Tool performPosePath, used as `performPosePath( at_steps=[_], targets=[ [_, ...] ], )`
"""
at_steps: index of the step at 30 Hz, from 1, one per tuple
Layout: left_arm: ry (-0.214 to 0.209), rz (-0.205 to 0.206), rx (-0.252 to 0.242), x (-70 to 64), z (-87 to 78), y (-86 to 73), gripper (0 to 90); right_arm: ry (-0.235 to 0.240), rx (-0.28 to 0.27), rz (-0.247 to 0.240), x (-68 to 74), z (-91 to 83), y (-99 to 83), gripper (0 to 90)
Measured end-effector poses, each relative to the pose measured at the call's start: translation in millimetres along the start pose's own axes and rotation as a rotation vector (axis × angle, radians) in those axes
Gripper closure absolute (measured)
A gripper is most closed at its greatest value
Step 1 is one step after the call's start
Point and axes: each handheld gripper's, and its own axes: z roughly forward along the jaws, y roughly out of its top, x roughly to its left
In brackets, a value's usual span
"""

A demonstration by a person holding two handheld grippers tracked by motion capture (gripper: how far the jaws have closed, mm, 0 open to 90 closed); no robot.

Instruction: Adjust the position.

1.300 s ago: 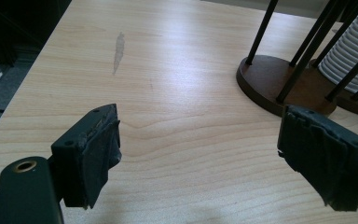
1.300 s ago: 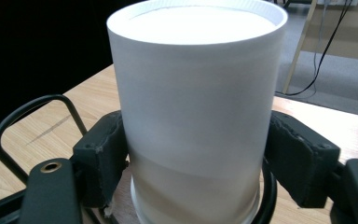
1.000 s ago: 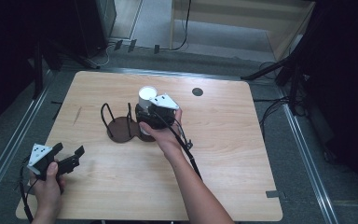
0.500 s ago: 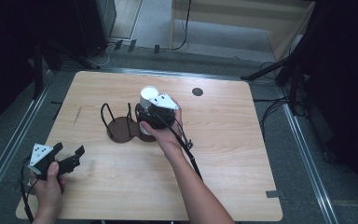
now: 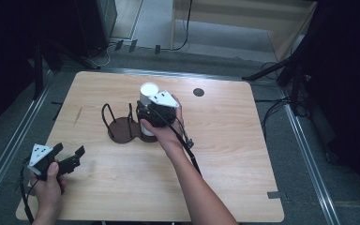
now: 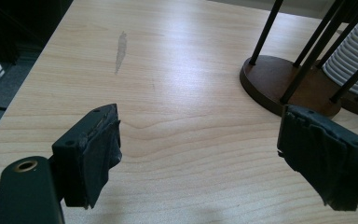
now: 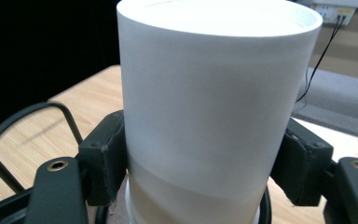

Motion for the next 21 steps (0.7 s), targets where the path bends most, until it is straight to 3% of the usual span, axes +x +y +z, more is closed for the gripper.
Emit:
performPosePath(
  at_steps=[8, 13, 21],
  targets=[
    [0.0, -0.004, 0.002, 0.3, 0.4, 0.2, 13.8, 0.004, -0.035, -0.011, -2.0, -8.2, 14.7, 28.4],
    [-0.004, -0.005, 0.005, 1.0, 0.4, 0.2, 13.8, 0.008, -0.069, 0.018, -2.1, -16.1, 22.4, 30.1],
    [-0.001, -0.013, 0.002, 1.3, 0.6, 0.3, 13.7, -0.013, -0.125, 0.027, -4.2, -33.1, 41.5, 30.7]
  ],
)
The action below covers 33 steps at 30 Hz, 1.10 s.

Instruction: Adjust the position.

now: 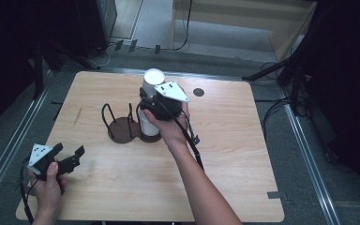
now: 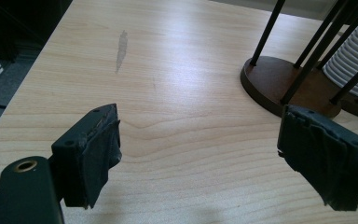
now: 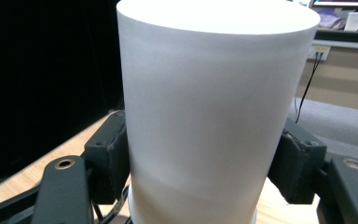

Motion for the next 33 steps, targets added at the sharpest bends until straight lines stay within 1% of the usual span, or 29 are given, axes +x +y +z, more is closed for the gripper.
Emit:
performPosePath(
  at_steps=[1, 4, 5, 7, 8, 11, 13, 15, 16, 17, 20, 21, 22, 23, 24, 26, 27, 29, 30, 31, 33],
  targets=[
    [0.0, 0.001, 0.001, 0.5, -0.1, 0.1, 13.7, 0.004, -0.018, 0.014, -1.8, -5.5, 6.0, 30.8],
    [-0.002, 0.002, -0.002, 0.7, -0.2, 0.0, 13.5, 0.006, -0.033, 0.018, -3.4, -10.2, 10.7, 30.9],
    [-0.002, 0.0, -0.006, 0.4, -0.2, -0.1, 13.5, 0.0, -0.044, 0.02, -5.6, -15.5, 15.1, 30.9],
    [-0.001, 0.0, -0.006, 0.5, -0.3, -0.2, 13.5, -0.004, -0.054, 0.027, -8.4, -20.2, 18.3, 30.9],
    [-0.001, 0.0, -0.006, 0.5, -0.3, -0.2, 13.5, -0.004, -0.054, 0.027, -8.4, -20.2, 18.3, 30.9],
    [-0.001, -0.002, -0.005, 0.8, -0.3, -0.1, 13.5, -0.019, -0.053, 0.021, -14.2, -28.3, 21.5, 30.9],
    [-0.011, -0.002, -0.001, 1.0, -0.2, -0.1, 13.5, -0.019, -0.057, 0.017, -18.1, -33.0, 22.5, 30.9],
    [-0.017, -0.001, 0.001, 0.5, -0.2, -0.1, 13.5, -0.034, -0.06, 0.004, -21.2, -37.1, 22.7, 30.9],
    [-0.015, 0.002, 0.002, 0.1, -0.2, -0.2, 13.5, -0.04, -0.056, 0.01, -22.7, -39.5, 22.5, 30.8],
    [-0.013, 0.003, 0.001, -0.1, -0.1, -0.2, 13.5, -0.044, -0.06, 0.017, -27.5, -44.3, 21.7, 30.7],
    [-0.011, 0.006, 0.001, -0.9, -0.2, -0.3, 13.5, -0.056, -0.059, 0.014, -31.5, -48.0, 19.9, 30.7],
    [-0.013, 0.024, 0.003, -2.1, -0.6, -0.5, 13.5, -0.065, -0.051, 0.026, -36.6, -52.2, 16.7, 30.7],
    [-0.013, 0.024, 0.003, -2.1, -0.6, -0.5, 13.5, -0.065, -0.051, 0.026, -36.6, -52.2, 16.7, 30.7],
    [-0.008, 0.046, 0.005, -4.5, -0.5, -0.8, 13.5, -0.084, -0.051, 0.023, -40.7, -56.3, 13.0, 30.5],
    [-0.008, 0.046, 0.005, -4.5, -0.5, -0.8, 13.6, -0.084, -0.051, 0.023, -40.7, -56.3, 13.0, 30.5],
    [-0.004, 0.069, 0.013, -6.7, -0.4, -0.8, 13.5, -0.099, -0.051, 0.025, -44.5, -60.3, 9.7, 30.2],
    [0.0, 0.073, 0.012, -7.3, -0.2, -0.9, 13.6, -0.117, -0.053, 0.024, -49.4, -65.3, 5.9, 30.2],
    [-0.004, 0.071, 0.011, -7.1, -0.3, -1.0, 13.5, -0.132, -0.051, 0.027, -53.7, -70.4, 1.7, 30.1],
    [-0.004, 0.071, 0.011, -7.1, -0.3, -1.0, 13.5, -0.132, -0.051, 0.027, -53.7, -70.4, 1.7, 30.1],
    [-0.006, 0.07, 0.011, -6.8, -0.7, -0.9, 13.5, -0.14, -0.051, 0.024, -58.3, -75.9, -3.1, 30.1],
    [-0.006, 0.07, 0.005, -6.9, -1.1, -1.0, 13.5, -0.144, -0.045, 0.021, -62.1, -81.6, -9.0, 30.0]
  ],
)
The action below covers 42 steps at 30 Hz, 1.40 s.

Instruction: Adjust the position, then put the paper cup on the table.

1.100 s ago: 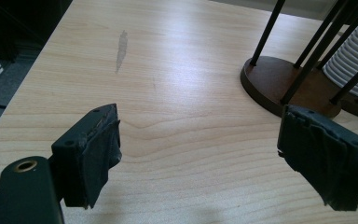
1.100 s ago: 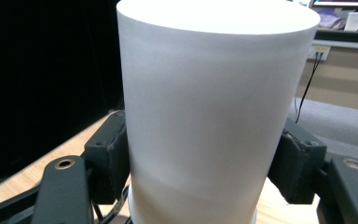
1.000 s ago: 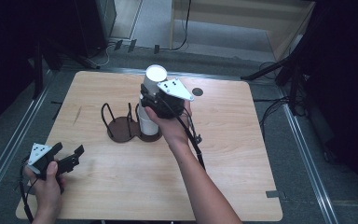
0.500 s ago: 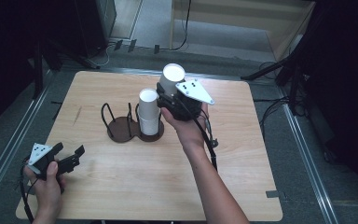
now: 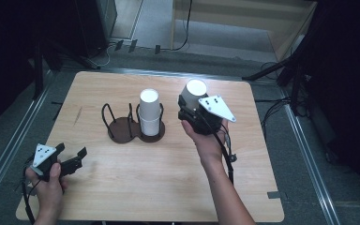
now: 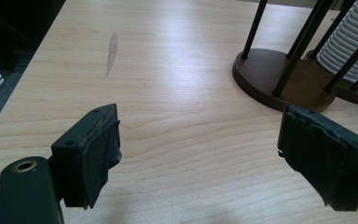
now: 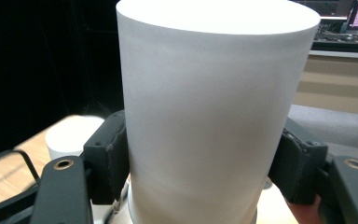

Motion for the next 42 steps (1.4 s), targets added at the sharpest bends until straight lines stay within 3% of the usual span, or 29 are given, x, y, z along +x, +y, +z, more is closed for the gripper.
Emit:
performPosePath(
  at_steps=[3, 7, 14, 19, 21, 22, 23, 26, 33, 34, 35, 36, 37, 38, 41, 42],
  targets=[
    [0.0, 0.002, -0.003, 0.0, -0.6, 0.0, 13.5, -0.009, 0.006, -0.006, -5.1, -4.6, -7.2, 29.9],
    [-0.004, 0.002, -0.008, -0.1, -2.2, 0.3, 13.5, -0.031, 0.04, 0.02, -18.3, -15.8, -30.6, 29.9],
    [-0.006, 0.008, -0.007, -1.5, -7.1, 3.1, 13.5, -0.049, 0.084, 0.014, -29.3, -27.2, -63.4, 29.9],
    [-0.012, -0.034, -0.019, -7.4, -10.7, 11.2, 13.5, -0.046, 0.121, 0.02, -34.2, -34.5, -87.8, 29.9],
    [-0.024, -0.032, -0.018, -14.9, -11.3, 17.3, 13.5, -0.043, 0.133, 0.011, -34.0, -36.0, -96.1, 29.9],
    [-0.053, -0.022, -0.021, -24.5, -10.6, 24.4, 13.5, -0.038, 0.142, 0.014, -34.2, -37.4, -102.3, 29.9],
    [-0.053, -0.022, -0.021, -24.5, -10.6, 24.4, 13.5, -0.038, 0.142, 0.014, -34.2, -37.4, -102.3, 29.9],
    [-0.106, 0.005, -0.022, -44.9, -8.1, 38.2, 13.5, -0.033, 0.162, 0.017, -33.7, -39.5, -112.7, 29.9],
    [-0.211, 0.048, -0.04, -88.2, -1.7, 61.5, 13.5, -0.016, 0.167, -0.012, -29.2, -41.6, -115.8, 29.7],
    [-0.247, 0.071, -0.042, -101.8, 1.4, 67.8, 13.5, -0.012, 0.167, -0.011, -28.5, -41.7, -116.2, 29.7],
    [-0.247, 0.071, -0.042, -101.8, 1.4, 67.8, 13.5, -0.009, 0.168, -0.016, -27.6, -41.6, -117.0, 29.6],
    [-0.287, 0.096, -0.037, -115.0, 5.2, 72.9, 13.5, -0.006, 0.172, -0.02, -26.0, -41.6, -118.1, 29.5],
    [-0.287, 0.096, -0.037, -115.0, 5.2, 72.9, 13.5, -0.006, 0.172, -0.02, -26.0, -41.6, -118.1, 29.5],
    [-0.316, 0.114, -0.029, -127.4, 10.0, 77.7, 13.5, 0.004, 0.177, -0.025, -23.5, -40.9, -120.0, 29.4],
    [-0.343, 0.136, -0.018, -138.6, 14.1, 82.5, 13.5, 0.01, 0.185, -0.043, -19.9, -40.2, -122.4, 29.3],
    [-0.368, 0.164, -0.006, -148.2, 16.7, 86.0, 13.5, 0.025, 0.193, -0.055, -16.4, -39.3, -124.4, 29.3]
  ],
)
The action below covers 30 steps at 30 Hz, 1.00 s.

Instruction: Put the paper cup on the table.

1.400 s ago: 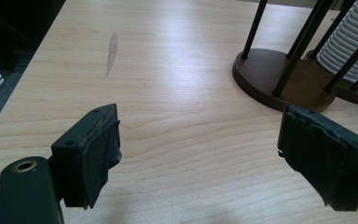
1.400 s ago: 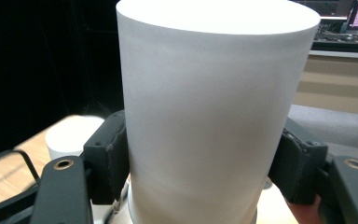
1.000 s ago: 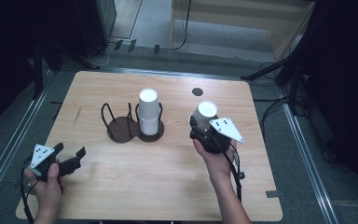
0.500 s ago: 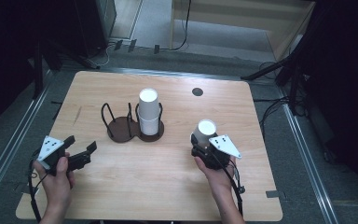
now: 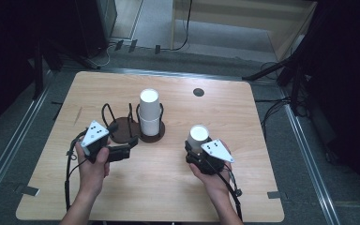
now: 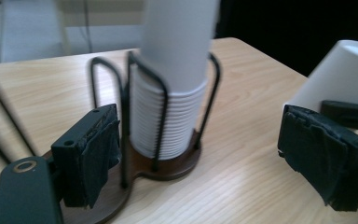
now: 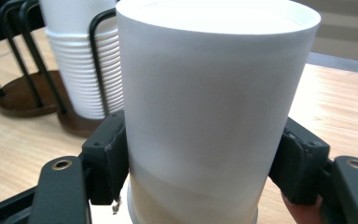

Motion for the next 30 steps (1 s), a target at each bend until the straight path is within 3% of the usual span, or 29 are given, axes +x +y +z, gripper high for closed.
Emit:
performPosePath(
  at_steps=[3, 6, 7, 8, 11, 12, 22, 30],
  targets=[
    [-0.025, 0.02, 0.014, -5.3, 4.1, 1.9, 13.5, 0.009, 0.008, -0.023, 4.6, 1.2, -2.1, 29.3],
    [-0.095, 0.025, 0.034, -10.3, 7.9, 0.5, 13.2, 0.032, 0.023, -0.05, 15.4, 3.5, -7.5, 29.4],
    [-0.095, 0.025, 0.034, -10.3, 7.9, 0.5, 13.2, 0.032, 0.023, -0.05, 15.4, 3.5, -7.5, 29.4],
    [-0.131, 0.027, 0.049, -13.8, 9.7, 0.8, 13.2, 0.046, 0.029, -0.085, 23.7, 5.5, -11.6, 29.4],
    [-0.152, 0.039, 0.078, -19.0, 12.3, 1.2, 13.3, 0.056, 0.035, -0.114, 30.7, 7.1, -14.6, 29.4],
    [-0.183, 0.041, 0.105, -25.1, 15.0, 0.6, 13.7, 0.075, 0.039, -0.141, 38.0, 8.0, -17.4, 29.5],
    [-0.242, 0.094, 0.185, -45.8, 27.7, -6.1, 17.7, 0.093, 0.031, -0.275, 62.0, 7.6, -24.2, 29.7],
    [-0.275, 0.117, 0.211, -54.8, 34.4, -11.1, 21.6, 0.124, 0.023, -0.296, 68.1, 7.3, -24.9, 29.9]
  ],
)
